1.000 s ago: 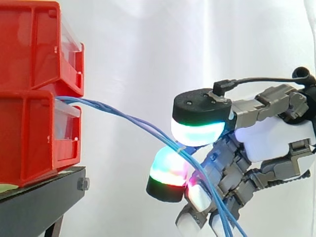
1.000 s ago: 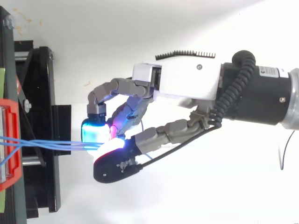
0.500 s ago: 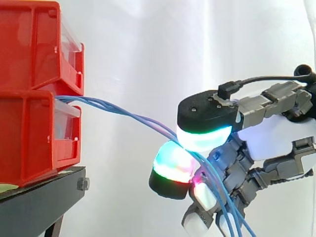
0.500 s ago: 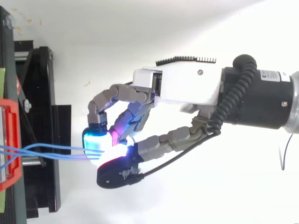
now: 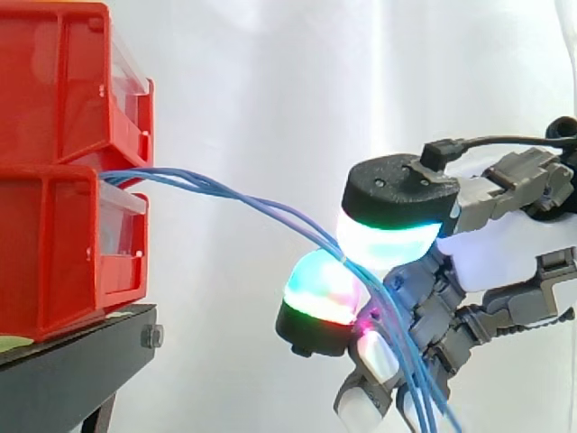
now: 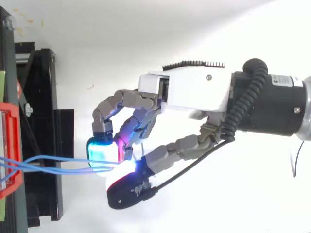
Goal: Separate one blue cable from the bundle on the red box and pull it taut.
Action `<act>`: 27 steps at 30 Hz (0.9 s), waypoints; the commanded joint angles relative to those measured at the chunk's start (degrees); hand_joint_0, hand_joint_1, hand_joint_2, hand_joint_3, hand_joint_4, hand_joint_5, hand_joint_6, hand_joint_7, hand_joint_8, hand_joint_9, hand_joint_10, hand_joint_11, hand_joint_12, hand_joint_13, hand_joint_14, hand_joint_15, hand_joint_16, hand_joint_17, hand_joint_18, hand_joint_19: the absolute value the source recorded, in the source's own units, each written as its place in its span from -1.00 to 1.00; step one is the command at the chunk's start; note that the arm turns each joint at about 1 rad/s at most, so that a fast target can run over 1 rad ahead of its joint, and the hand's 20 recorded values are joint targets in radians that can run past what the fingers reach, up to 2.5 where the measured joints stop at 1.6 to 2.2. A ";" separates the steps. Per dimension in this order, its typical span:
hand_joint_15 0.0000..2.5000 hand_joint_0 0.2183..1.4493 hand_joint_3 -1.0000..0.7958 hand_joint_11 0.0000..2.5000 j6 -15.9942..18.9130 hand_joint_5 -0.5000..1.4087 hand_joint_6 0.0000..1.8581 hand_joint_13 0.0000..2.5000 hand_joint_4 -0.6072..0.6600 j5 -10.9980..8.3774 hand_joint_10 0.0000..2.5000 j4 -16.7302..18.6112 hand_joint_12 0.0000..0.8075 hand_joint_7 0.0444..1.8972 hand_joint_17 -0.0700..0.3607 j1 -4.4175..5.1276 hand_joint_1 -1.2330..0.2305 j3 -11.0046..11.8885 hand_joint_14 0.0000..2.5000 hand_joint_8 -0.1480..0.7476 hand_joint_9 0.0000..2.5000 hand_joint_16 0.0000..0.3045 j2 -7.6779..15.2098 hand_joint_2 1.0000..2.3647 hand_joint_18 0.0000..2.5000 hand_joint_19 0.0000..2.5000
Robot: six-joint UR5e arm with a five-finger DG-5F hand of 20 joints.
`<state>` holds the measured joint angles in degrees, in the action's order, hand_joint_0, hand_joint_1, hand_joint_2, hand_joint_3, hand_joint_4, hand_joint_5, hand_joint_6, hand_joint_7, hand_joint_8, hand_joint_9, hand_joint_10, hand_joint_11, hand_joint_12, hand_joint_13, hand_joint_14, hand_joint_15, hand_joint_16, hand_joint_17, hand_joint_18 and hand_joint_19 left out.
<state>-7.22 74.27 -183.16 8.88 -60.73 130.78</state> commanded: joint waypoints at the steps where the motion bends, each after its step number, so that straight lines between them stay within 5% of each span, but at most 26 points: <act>1: -0.73 -0.44 -0.39 -0.56 0.01 -0.65 -0.06 -0.38 0.18 0.09 -0.99 0.00 -0.01 0.07 -0.17 0.00 -0.37 0.00 -0.99 0.11 -0.24 -0.68 0.00 -1.00 -0.35 -0.66; 9: -0.72 -0.42 -0.27 -0.55 0.01 -0.63 -0.08 -0.37 0.17 0.00 -0.99 0.00 0.00 0.13 -0.18 0.00 -0.21 0.00 -0.99 0.13 -0.21 -0.69 0.00 -0.98 -0.35 -0.64; 13: -0.72 -0.40 -0.04 -0.55 0.01 -0.63 -0.06 -0.35 0.15 0.09 -0.99 0.00 0.07 0.21 -0.13 0.00 -0.35 0.00 -0.99 0.18 -0.22 -0.66 0.00 -0.98 -0.31 -0.68; 21: -0.72 -0.32 0.10 -0.54 0.01 -0.66 -0.02 -0.37 -0.12 0.09 -0.99 0.00 -0.02 0.25 -0.18 0.00 -0.49 0.09 -0.99 0.11 -0.24 -0.69 0.00 -0.96 -0.33 -0.67; 27: -0.73 -0.24 -0.01 -0.54 0.01 -0.68 -0.01 -0.38 -0.09 0.09 -0.99 0.00 -0.04 0.15 -0.19 0.00 -0.55 0.00 -0.99 0.06 -0.28 -0.70 0.00 -0.97 -0.34 -0.70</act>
<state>-7.21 74.35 -183.14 8.88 -60.72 130.78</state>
